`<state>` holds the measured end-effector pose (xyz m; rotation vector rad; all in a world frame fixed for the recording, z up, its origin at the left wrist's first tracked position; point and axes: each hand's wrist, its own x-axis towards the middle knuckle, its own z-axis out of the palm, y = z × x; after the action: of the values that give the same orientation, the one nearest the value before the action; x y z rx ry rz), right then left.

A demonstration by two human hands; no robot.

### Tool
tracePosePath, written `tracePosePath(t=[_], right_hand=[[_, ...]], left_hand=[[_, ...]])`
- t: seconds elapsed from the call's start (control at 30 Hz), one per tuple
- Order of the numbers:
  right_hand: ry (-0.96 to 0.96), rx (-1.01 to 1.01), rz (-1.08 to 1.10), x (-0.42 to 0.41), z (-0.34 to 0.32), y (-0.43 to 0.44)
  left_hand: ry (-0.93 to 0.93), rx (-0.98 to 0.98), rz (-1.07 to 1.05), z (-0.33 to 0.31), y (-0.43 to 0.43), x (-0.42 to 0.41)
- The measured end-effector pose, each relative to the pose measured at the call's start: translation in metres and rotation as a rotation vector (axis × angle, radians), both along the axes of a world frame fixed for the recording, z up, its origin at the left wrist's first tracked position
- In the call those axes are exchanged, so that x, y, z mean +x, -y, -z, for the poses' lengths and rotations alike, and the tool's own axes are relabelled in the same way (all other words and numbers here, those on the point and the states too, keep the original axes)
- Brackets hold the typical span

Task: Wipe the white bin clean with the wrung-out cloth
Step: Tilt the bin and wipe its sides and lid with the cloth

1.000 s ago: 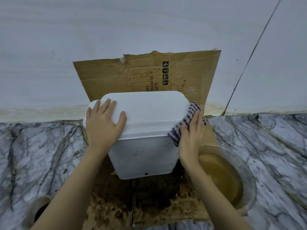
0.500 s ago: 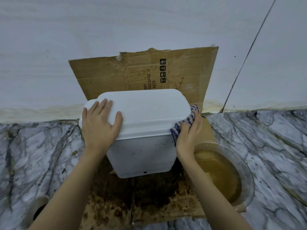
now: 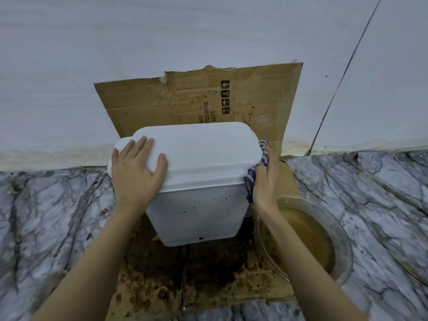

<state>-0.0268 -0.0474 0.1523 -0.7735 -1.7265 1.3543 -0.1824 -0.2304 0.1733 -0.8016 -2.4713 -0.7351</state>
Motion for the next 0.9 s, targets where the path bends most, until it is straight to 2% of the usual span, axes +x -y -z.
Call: tracePosePath(t=[0.13,0.2,0.27,0.33,0.4,0.5,0.6,0.8,0.83,0.9], right_hand=[[-0.025,-0.202,-0.048,-0.004,-0.022,-0.023],[0.032,-0.243,-0.025,-0.008,-0.026,-0.032],[-0.029,-0.233,0.043,-0.013,-0.021,-0.024],[-0.028,-0.066,0.118,-0.015,-0.007,-0.004],[0.124,0.219,0.214,-0.016,0.004,0.016],[0.269,0.539,0.3,-0.021,0.013,0.028],[0.405,0.838,0.238,-0.035,0.012,0.045],[0.533,0.934,-0.048,-0.062,-0.027,0.082],[0.498,0.912,-0.132,-0.06,-0.033,0.077],[0.337,0.739,-0.302,-0.05,-0.047,0.061]], left_hand=[[0.009,-0.018,0.011,-0.003,-0.001,0.0],[0.001,-0.022,0.012,-0.003,-0.001,0.0],[0.003,-0.027,0.005,-0.002,0.0,0.0],[0.012,-0.025,0.001,-0.002,0.0,-0.002],[0.015,-0.027,0.006,-0.002,-0.001,-0.003],[0.014,-0.034,0.016,-0.002,-0.001,-0.004],[0.026,-0.028,0.012,-0.002,0.0,-0.005],[0.051,0.005,0.021,-0.003,0.002,-0.006],[0.053,0.006,0.026,-0.003,0.003,-0.006],[0.06,0.0,0.034,-0.003,0.005,-0.004]])
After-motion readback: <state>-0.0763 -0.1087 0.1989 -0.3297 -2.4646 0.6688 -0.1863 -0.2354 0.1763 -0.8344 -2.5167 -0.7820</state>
